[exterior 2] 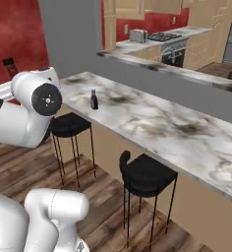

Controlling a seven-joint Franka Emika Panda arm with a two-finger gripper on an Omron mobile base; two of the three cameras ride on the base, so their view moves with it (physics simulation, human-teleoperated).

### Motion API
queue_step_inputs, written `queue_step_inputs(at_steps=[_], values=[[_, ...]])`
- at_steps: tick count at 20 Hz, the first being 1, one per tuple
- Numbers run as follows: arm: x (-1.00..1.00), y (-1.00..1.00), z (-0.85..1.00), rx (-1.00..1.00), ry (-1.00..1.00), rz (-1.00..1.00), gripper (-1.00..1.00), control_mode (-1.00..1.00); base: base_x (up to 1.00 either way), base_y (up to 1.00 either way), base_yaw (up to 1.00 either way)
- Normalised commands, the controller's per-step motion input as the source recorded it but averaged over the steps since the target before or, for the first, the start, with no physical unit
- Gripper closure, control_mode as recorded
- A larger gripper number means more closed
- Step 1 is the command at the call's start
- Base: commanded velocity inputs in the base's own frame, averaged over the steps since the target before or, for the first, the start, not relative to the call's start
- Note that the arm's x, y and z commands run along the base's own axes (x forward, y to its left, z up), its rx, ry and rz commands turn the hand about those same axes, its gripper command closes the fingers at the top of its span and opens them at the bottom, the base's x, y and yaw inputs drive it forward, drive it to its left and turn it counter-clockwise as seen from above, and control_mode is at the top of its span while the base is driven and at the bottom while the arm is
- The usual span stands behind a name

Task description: The dining table condiment station is running low on condiment bottle. Refill the condiment station by opening the cabinet and taking the condiment bottle from the cabinet and placing it on the dining table.

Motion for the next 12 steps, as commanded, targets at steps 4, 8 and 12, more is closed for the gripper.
queue_step_inputs(at_steps=[4,8,12], values=[[0.0,0.0,0.0,0.0,0.0,0.0,1.0,1.0,0.47,1.0,-0.42],[0.0,0.0,0.0,0.0,0.0,0.0,1.0,1.0,0.6,1.0,-0.43],[0.0,0.0,0.0,0.0,0.0,0.0,1.0,1.0,0.69,0.89,-0.43]])
